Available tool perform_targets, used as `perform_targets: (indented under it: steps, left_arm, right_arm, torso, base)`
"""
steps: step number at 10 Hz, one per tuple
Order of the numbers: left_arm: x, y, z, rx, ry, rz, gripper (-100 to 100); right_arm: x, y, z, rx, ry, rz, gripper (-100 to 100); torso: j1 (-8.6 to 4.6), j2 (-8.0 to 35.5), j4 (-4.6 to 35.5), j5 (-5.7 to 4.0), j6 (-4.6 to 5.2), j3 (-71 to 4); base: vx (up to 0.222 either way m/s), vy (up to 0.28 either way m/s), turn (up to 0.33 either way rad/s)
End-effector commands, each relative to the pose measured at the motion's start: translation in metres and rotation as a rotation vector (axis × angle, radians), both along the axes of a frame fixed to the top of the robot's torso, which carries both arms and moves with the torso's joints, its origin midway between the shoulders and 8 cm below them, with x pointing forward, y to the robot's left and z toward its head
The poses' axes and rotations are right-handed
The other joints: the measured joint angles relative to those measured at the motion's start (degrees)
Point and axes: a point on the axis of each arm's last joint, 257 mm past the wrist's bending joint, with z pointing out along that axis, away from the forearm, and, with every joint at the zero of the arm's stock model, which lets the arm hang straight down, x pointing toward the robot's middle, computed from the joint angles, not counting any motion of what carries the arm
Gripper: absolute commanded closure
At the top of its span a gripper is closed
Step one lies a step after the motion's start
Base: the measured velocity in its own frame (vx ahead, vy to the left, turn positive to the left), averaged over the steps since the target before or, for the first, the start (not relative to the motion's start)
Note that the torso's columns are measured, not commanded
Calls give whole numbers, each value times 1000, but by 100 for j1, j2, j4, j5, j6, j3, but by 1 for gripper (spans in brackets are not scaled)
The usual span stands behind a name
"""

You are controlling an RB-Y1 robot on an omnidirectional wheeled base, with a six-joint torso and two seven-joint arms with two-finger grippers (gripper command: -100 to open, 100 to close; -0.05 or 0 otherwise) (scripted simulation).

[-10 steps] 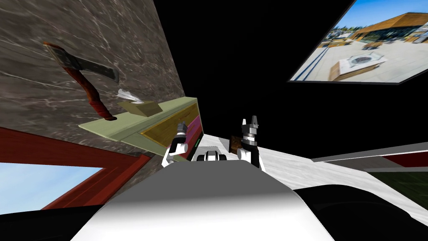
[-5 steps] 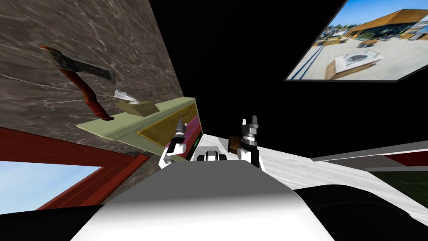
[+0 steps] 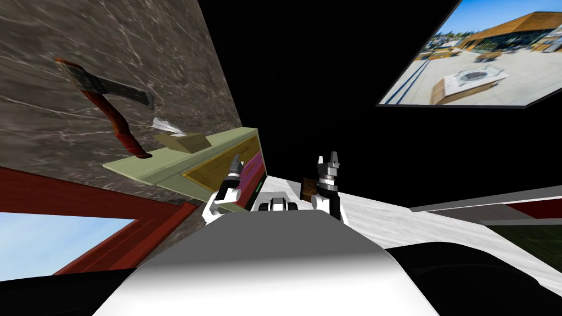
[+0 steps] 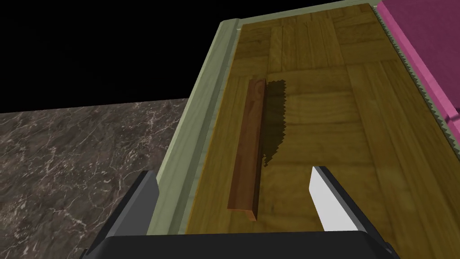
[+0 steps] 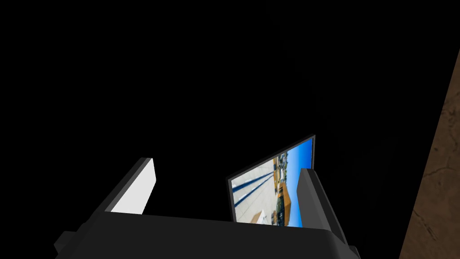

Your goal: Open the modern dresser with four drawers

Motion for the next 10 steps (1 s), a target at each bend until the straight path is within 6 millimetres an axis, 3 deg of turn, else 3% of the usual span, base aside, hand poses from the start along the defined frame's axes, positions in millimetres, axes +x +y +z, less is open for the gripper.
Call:
perform_targets:
  steps: [1,5,8,10]
  left_arm:
    - [-2,1,5,-24,0,6,-100]
    - [-4,-5,4,-112,-13,28,-100]
    - [-4,-7,3,-140,-17,35,-100]
    - [-7,-5,14,-141,-17,39,-100]
  right_arm:
    - [0,0,0,0,0,0,0]
    - [0,0,0,0,0,0,0]
    - [0,0,0,0,0,0,0]
    - [0,0,0,0,0,0,0]
  torso:
    - [13,0,0,4,0,-1]
    - [-45,3,0,-13,1,1]
    - [-11,4,1,-3,0,2]
    - [-6,-13,-3,-1,0,-7]
  base:
    - [11,174,4]
    - [7,62,0]
    - [1,-2,0]
    - [80,7,-17]
